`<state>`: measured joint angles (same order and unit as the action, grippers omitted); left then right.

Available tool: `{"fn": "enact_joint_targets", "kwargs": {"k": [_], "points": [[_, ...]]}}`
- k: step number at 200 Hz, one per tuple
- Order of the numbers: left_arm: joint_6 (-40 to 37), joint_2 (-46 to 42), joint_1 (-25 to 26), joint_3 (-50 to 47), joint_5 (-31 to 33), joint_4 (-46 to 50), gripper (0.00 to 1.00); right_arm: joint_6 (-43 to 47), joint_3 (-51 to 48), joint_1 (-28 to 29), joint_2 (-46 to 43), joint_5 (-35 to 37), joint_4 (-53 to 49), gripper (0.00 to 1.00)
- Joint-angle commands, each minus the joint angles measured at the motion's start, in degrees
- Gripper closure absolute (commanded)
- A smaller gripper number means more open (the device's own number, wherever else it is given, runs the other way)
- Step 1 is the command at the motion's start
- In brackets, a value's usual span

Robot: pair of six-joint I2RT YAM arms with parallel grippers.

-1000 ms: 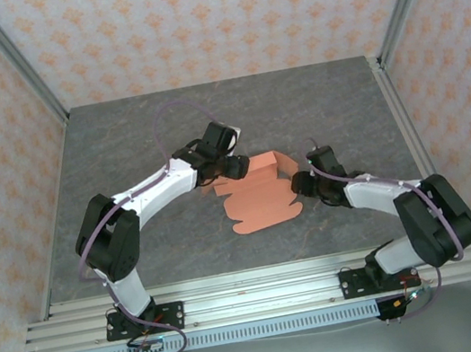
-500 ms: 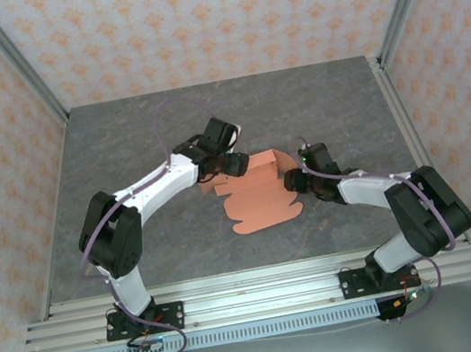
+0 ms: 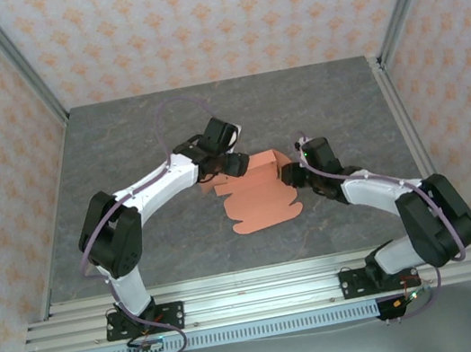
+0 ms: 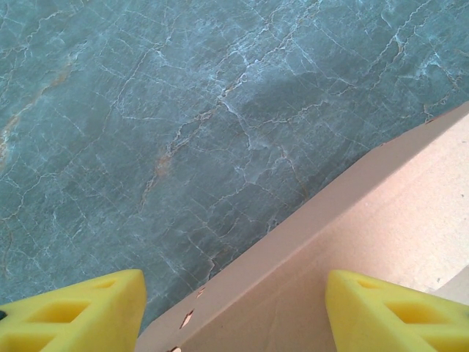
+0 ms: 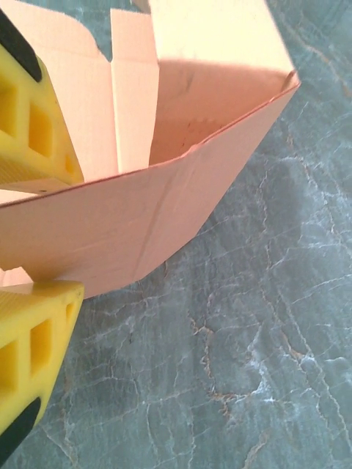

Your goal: Fold the paper box

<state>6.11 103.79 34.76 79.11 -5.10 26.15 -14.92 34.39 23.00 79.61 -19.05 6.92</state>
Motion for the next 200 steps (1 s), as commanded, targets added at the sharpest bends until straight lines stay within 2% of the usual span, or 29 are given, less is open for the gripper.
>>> {"fn": "enact_joint_targets", "kwargs": {"k": [1, 11, 33, 59, 136, 200], "points": [[-0.24, 1.07, -0.57, -0.36, 0.87, 1.76, 0.34, 0.25, 1.63, 0.33, -1.03, -1.05, -1.1, 0.66], [-0.22, 1.07, -0.57, -0.45, 0.88, 1.63, 0.34, 0.08, 1.95, 0.35, -0.73, -0.82, -1.36, 0.67], [-0.25, 1.07, -0.57, -0.54, 0.69, 1.59, 0.34, 0.3, 2.48, 0.33, -0.16, 0.81, -2.32, 0.78], [-0.31, 0.98, -0.57, -0.79, 0.55, 1.4, 0.34, 0.78, 3.88, 0.32, -0.2, 0.77, -3.93, 0.85], [-0.3, 0.98, -0.49, -1.55, 0.22, 0.83, 0.34, -0.9, 7.51, 0.37, -2.08, 0.88, -8.53, 0.92], [-0.05, 0.89, -0.49, -2.12, 0.18, 0.47, 0.34, -3.65, 9.04, 0.37, -1.14, -0.88, -8.42, 0.93]]}}
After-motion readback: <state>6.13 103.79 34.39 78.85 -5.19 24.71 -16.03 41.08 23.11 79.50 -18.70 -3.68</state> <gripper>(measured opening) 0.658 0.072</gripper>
